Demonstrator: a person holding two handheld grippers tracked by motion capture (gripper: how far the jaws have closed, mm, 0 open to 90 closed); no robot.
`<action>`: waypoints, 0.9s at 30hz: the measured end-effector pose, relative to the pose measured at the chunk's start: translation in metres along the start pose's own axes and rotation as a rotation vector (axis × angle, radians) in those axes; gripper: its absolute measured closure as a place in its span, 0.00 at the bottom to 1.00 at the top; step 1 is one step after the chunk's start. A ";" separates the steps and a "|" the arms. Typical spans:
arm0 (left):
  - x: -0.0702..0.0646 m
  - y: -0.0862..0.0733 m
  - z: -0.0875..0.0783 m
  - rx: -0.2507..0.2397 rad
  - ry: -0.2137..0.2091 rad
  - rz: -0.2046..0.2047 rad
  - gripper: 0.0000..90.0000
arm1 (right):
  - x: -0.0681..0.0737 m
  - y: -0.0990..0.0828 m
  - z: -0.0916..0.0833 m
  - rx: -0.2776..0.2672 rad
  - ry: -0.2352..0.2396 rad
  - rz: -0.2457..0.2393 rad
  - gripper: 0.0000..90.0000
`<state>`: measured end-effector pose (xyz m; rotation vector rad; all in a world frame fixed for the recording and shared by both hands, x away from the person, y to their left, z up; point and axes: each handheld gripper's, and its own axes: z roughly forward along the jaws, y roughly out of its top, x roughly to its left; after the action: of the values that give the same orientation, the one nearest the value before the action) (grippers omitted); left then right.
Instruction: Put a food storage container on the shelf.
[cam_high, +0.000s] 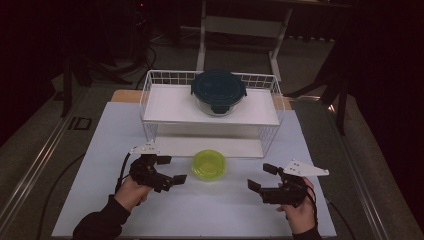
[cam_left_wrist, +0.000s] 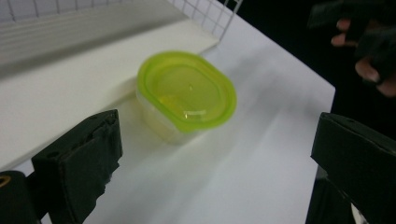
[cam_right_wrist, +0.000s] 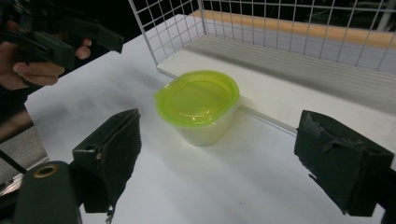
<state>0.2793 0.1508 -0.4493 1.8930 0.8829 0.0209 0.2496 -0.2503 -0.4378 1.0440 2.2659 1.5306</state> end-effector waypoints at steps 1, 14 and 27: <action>0.000 0.002 0.001 -0.004 -0.003 -0.001 0.02 | -0.001 0.001 0.003 0.010 0.002 0.008 0.15; 0.007 0.008 0.027 -0.010 0.007 -0.100 0.05 | -0.013 0.011 0.053 0.146 0.044 0.131 0.14; 0.032 0.001 0.057 0.048 0.024 -0.358 0.25 | -0.037 0.009 0.092 0.199 0.070 0.416 0.31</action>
<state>0.3253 0.1248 -0.4885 1.7564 1.2367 -0.1971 0.3291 -0.2060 -0.4770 1.6260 2.3952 1.5217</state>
